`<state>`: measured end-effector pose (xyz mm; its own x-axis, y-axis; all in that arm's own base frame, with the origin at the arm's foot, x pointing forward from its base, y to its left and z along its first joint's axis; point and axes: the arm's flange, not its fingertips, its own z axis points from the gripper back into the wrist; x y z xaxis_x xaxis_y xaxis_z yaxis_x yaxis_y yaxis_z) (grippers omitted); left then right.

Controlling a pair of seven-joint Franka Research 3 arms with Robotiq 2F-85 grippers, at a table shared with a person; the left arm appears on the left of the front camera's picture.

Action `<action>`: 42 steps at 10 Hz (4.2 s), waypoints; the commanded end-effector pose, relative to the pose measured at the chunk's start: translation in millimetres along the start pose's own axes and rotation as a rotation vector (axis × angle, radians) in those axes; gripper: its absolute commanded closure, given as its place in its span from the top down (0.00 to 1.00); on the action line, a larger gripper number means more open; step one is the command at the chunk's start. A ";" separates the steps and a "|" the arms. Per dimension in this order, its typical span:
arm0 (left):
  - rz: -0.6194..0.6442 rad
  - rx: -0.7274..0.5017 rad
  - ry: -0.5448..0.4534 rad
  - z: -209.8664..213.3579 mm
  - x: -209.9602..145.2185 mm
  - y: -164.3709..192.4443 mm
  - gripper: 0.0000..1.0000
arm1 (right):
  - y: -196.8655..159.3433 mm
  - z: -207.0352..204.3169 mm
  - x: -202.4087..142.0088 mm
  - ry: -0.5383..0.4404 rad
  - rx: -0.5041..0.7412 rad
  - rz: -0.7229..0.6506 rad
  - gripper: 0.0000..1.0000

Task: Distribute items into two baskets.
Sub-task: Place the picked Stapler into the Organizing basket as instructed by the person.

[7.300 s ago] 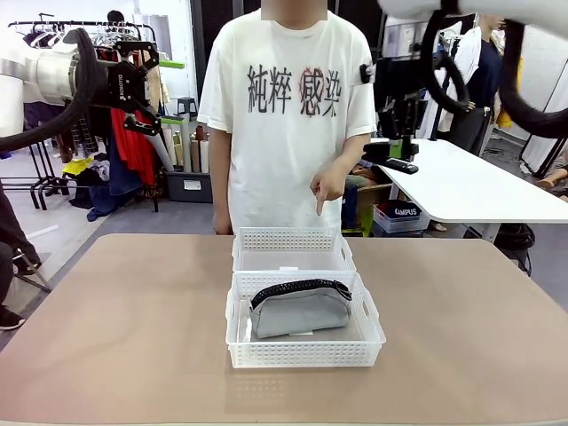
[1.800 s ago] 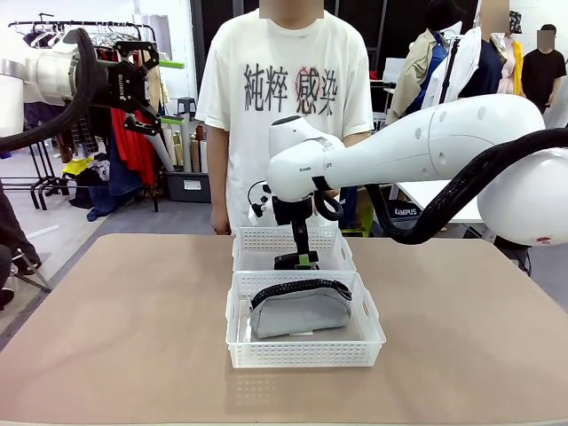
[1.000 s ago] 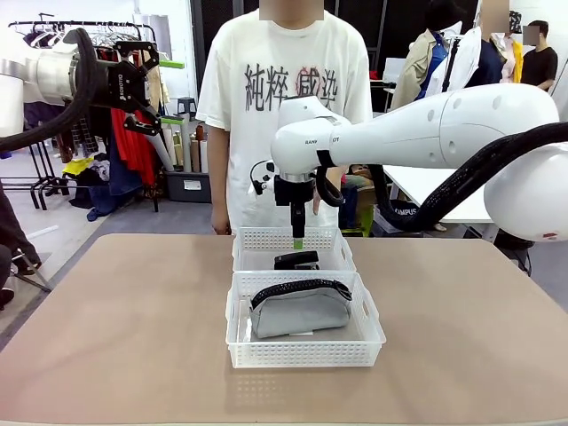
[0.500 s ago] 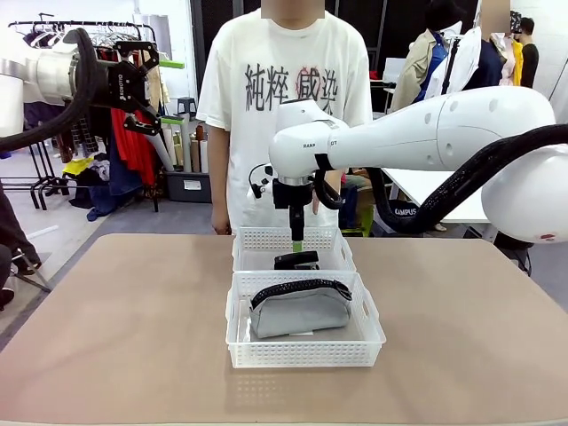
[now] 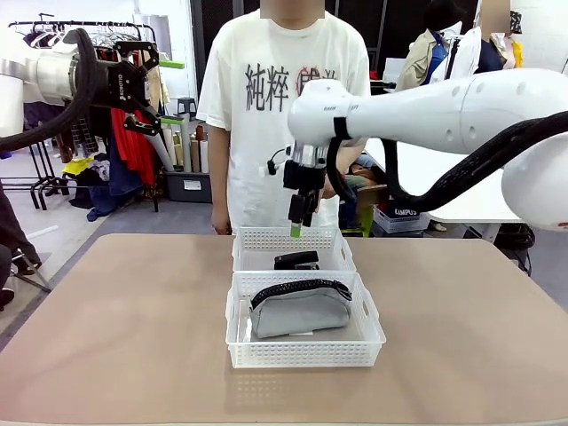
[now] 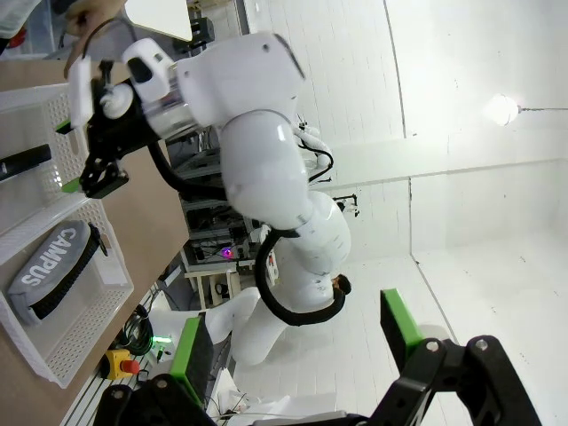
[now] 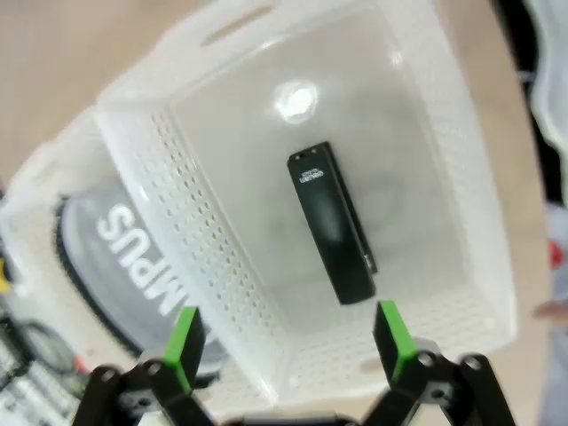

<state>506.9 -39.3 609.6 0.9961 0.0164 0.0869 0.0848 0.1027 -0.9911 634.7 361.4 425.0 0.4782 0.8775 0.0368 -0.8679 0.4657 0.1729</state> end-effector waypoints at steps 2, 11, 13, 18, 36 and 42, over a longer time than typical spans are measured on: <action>0.000 -0.005 0.007 1.6 -1.5 -1.6 1.00 | 7.3 35.5 -36.9 -0.172 0.110 -0.277 1.00; 0.000 -0.005 0.007 1.6 -1.5 -1.6 1.00 | -14.0 73.5 -55.7 -0.300 0.182 -0.372 1.00; 0.000 -0.005 0.007 1.6 -1.5 -1.6 1.00 | -4.3 82.2 -60.3 -0.339 0.264 -0.376 1.00; 0.000 -0.005 0.007 1.6 -1.5 -1.6 1.00 | 7.1 157.2 -90.4 -0.561 0.536 -0.714 1.00; 0.000 -0.005 0.007 1.6 -1.5 -1.6 1.00 | -92.7 225.7 -322.6 -0.844 1.059 -0.807 1.00; 0.000 -0.005 0.007 1.6 -1.5 -1.6 1.00 | -94.5 223.7 -333.7 -0.878 1.102 -0.766 1.00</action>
<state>507.0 -38.9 609.7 0.9961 0.0165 0.0871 0.0849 0.1026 -0.9911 596.6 -3.9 619.2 0.9982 -0.0377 0.0476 -0.0427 0.1214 0.9917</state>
